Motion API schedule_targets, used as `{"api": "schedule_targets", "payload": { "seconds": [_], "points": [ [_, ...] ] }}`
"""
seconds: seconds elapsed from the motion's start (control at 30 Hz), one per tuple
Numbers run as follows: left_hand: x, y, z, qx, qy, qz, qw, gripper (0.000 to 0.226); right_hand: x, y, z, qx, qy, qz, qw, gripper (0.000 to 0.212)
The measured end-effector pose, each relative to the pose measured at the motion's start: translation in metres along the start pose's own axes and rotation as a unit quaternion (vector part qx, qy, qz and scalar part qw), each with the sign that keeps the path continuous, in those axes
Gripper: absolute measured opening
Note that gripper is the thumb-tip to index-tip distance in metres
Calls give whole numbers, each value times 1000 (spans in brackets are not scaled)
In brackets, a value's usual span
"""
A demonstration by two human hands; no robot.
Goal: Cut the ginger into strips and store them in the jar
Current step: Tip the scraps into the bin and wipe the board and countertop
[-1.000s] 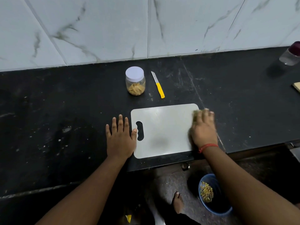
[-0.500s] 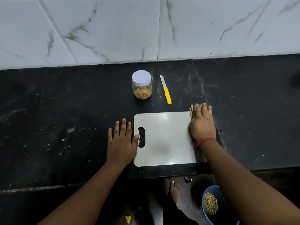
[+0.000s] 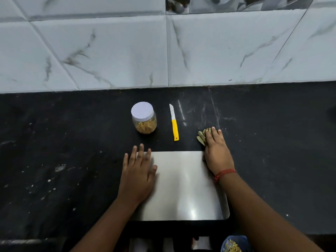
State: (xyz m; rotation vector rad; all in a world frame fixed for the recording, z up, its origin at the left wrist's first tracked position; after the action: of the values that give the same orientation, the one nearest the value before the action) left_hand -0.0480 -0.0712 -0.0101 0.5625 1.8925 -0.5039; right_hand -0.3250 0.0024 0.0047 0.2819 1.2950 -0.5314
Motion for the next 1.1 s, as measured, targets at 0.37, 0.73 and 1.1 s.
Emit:
{"api": "schedule_targets", "payload": {
  "seconds": [0.37,0.73,1.1],
  "points": [
    [26,-44,-37,20,-49,27,998,64,40,-212,-5,-18,90,117,989,56],
    [38,-47,-30,-27,-53,41,997,65,41,-237,15,-9,113,135,984,69],
    [29,-37,-17,-40,-38,26,998,65,14,-199,24,-36,69,53,996,69]
  ]
}}
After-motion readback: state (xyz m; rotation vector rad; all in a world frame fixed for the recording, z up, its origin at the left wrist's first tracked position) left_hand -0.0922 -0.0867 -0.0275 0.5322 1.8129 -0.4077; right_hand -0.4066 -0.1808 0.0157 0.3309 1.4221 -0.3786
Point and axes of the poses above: each hand's wrist, its own y-axis away from the middle knuckle, its own x-axis out of the palm, z = x × y, the point moved 4 cm from there along -y, towards the middle knuckle, and after that the axes turned 9 degrees about y, right-handed, at the moved point
